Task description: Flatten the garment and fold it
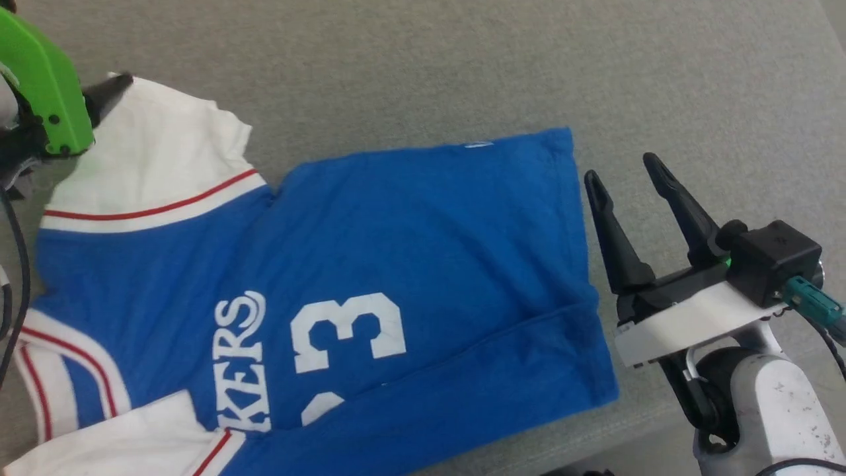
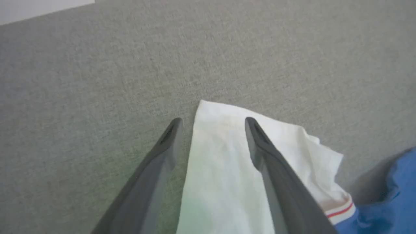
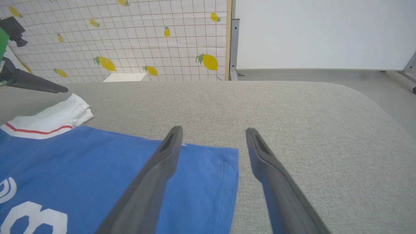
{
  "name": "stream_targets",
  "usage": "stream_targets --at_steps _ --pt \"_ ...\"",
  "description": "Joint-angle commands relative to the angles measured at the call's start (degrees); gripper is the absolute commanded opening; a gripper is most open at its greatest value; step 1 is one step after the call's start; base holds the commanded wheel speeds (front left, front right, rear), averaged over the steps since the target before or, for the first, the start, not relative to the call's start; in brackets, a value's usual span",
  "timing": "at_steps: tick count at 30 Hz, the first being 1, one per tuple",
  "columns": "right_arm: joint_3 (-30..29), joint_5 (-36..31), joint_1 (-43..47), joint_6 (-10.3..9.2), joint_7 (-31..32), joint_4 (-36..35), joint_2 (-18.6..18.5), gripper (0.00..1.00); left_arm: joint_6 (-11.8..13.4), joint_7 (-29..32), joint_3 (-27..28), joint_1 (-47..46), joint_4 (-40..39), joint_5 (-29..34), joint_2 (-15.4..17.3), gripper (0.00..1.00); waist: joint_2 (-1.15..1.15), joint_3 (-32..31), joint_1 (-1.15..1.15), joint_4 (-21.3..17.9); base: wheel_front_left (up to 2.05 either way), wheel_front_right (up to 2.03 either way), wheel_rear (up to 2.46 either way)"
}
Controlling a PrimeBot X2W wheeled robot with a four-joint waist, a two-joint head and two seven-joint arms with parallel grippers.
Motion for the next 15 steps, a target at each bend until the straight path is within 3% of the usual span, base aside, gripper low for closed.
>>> stream_targets --at_steps 1,7,10,12,13,15 --pt "0.3 0.5 -1.2 -0.06 -0.5 0.2 0.3 1.0 -0.1 1.4 -0.5 -0.7 0.8 -0.5 0.7 1.0 0.69 3.1 -0.01 -2.9 0.0 0.0 0.0" --pt "1.0 0.7 -1.9 -0.06 -0.7 0.9 0.5 1.0 0.6 5.8 -2.5 1.2 4.3 -0.5 1.2 1.0 0.69 4.4 -0.01 -4.1 0.0 0.0 0.0" --pt "0.8 0.9 -1.9 -0.06 -0.7 1.2 0.5 1.0 0.8 8.6 -3.2 3.5 5.8 -2.2 0.0 1.0 0.69 4.4 -0.01 -4.3 0.0 0.0 0.0" --pt "0.5 0.9 -1.8 -0.06 -0.6 1.4 0.5 1.0 0.7 9.9 -3.6 4.7 6.2 -3.1 -0.7 0.16 0.69 4.3 -0.01 -4.3 0.0 0.0 0.0" --pt "0.3 0.9 -1.8 -0.06 -0.4 1.4 0.5 1.0 0.8 9.8 -3.7 5.1 6.2 -3.2 -1.0 0.0 0.69 4.3 -0.01 -4.2 0.0 0.0 0.0" --pt "0.1 1.0 -1.8 -0.06 -0.2 1.5 0.4 1.0 1.0 9.7 -3.5 5.8 6.5 -3.9 -1.7 0.0 0.69 4.0 -0.01 -4.1 0.0 0.0 0.0"
